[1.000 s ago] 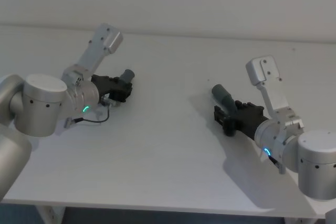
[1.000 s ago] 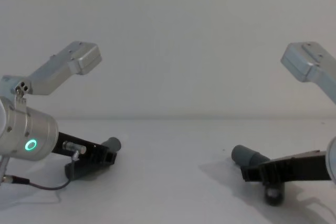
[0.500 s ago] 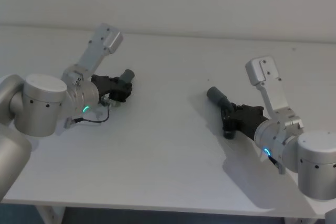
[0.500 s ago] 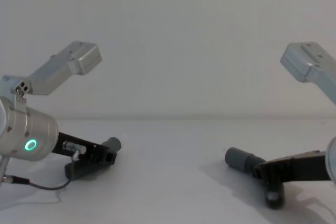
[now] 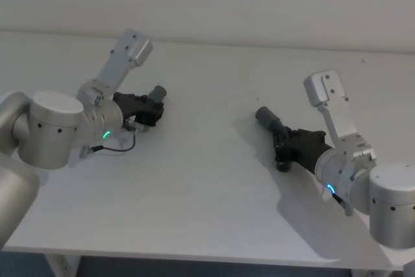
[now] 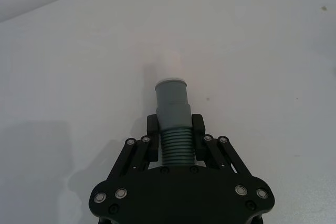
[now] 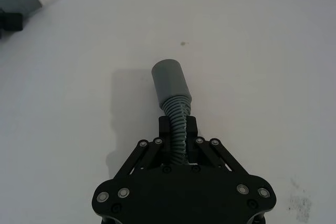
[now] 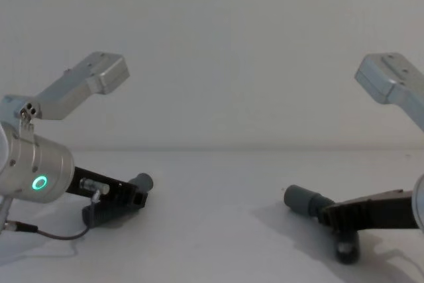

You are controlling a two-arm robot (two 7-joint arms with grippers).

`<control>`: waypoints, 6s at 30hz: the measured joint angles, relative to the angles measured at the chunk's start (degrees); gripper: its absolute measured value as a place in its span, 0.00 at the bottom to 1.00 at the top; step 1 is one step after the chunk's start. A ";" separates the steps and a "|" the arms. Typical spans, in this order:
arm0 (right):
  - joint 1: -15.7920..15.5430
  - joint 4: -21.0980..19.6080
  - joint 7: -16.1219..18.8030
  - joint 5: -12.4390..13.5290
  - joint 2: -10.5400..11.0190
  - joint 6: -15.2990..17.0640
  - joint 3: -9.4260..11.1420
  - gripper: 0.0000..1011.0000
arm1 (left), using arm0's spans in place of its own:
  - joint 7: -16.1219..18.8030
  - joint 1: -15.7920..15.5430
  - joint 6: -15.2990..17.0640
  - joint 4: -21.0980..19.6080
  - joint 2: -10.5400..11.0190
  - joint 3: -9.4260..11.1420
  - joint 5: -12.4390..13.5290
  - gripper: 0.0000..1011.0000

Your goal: Use both hands to pick up one end of the pipe from the table, align the ends, and insert them.

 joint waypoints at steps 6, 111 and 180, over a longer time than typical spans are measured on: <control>-0.29 0.02 1.51 -0.19 0.97 -3.33 0.03 0.16 | 0.54 -0.36 0.48 -0.68 0.05 1.05 1.46 0.36; 0.86 3.04 23.61 -10.72 21.10 -47.02 -3.34 0.15 | -47.63 -17.51 -36.47 4.44 14.42 17.95 3.86 0.36; 1.20 4.06 24.28 -6.98 21.15 -44.36 -2.54 0.15 | -48.53 -20.88 -38.23 10.28 12.63 20.89 0.08 0.36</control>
